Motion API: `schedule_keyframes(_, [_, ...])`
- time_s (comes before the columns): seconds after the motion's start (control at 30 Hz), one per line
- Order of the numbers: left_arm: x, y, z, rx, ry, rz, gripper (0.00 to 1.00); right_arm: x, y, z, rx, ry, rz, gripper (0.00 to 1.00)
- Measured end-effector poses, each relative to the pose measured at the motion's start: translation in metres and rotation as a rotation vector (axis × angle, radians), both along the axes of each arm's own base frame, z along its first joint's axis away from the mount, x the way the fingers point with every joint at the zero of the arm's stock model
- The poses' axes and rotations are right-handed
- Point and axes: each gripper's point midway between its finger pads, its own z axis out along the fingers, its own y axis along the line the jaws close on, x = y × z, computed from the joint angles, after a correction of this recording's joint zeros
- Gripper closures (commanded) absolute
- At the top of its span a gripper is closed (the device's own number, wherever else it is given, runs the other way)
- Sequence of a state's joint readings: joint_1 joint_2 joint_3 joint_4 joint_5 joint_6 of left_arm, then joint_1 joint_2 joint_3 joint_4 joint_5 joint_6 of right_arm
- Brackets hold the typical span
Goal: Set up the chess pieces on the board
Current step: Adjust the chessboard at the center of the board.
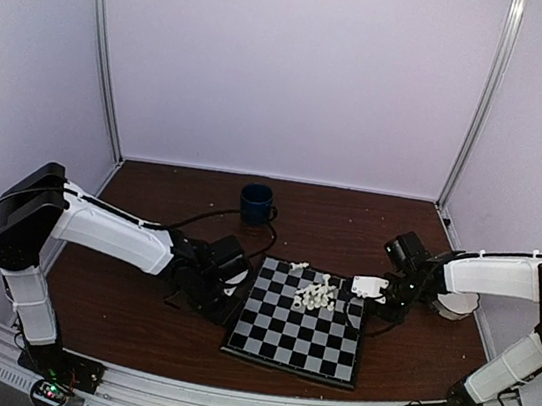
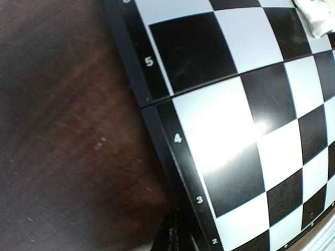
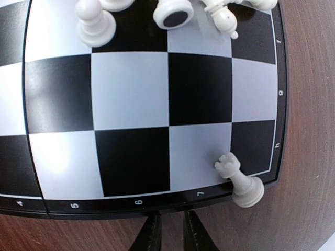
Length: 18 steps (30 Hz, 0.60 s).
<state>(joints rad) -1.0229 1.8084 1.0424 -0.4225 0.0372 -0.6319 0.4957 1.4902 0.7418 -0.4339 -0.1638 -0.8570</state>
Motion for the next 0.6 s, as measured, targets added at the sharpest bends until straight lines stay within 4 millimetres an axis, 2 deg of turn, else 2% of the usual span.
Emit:
schedule_keyframes(0.4, [-0.036,-0.024,0.000,-0.007,0.005,-0.055,1.00,0.002,-0.005,-0.001,-0.004,0.003,-0.018,0.83])
schedule_keyframes(0.6, [-0.046,-0.030,0.000,-0.009,0.009,-0.072,1.00,0.003,-0.007,-0.001,-0.005,0.002,-0.025,0.82])
